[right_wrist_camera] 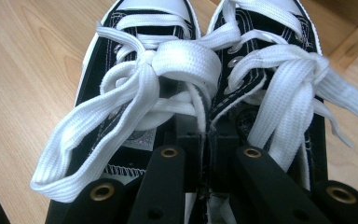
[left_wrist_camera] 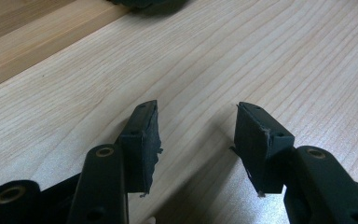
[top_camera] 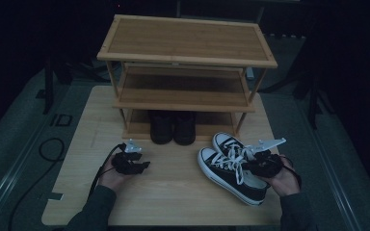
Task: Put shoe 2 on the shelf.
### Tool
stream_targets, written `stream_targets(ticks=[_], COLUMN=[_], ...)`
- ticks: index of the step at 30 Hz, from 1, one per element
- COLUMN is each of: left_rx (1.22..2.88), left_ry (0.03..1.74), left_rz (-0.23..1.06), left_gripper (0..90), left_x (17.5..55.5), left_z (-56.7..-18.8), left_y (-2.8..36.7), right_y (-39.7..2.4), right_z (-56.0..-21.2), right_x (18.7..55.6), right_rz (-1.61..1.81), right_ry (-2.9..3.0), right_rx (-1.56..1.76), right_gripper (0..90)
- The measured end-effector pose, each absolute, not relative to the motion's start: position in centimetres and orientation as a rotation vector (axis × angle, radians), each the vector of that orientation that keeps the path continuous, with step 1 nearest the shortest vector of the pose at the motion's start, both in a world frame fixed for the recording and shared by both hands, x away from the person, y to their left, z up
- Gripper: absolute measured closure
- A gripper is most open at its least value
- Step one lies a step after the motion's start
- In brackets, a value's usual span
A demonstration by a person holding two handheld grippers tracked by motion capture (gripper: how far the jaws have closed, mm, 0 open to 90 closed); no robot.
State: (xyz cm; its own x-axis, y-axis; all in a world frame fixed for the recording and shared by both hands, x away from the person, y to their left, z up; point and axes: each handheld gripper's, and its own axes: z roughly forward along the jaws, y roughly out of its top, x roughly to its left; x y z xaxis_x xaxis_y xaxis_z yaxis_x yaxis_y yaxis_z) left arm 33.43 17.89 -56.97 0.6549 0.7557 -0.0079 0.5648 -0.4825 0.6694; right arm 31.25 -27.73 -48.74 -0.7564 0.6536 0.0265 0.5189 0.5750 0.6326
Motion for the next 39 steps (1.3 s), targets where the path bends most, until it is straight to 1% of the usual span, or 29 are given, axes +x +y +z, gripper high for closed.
stream_targets(ticks=[20,39], left_rx=[2.218,2.215], left_ry=[1.017,1.021], left_rz=[0.377,0.377], left_gripper=[50.3,50.4], left_x=[33.4,33.4], left_z=[-57.0,-57.0], left_y=[17.9,17.9], right_y=[-25.8,-24.4], right_z=[-45.3,-42.9], right_x=[32.5,33.2], right_rz=[0.926,0.967], right_ry=[2.642,2.700], right_rx=[0.805,0.631], right_gripper=[85.8,85.7])
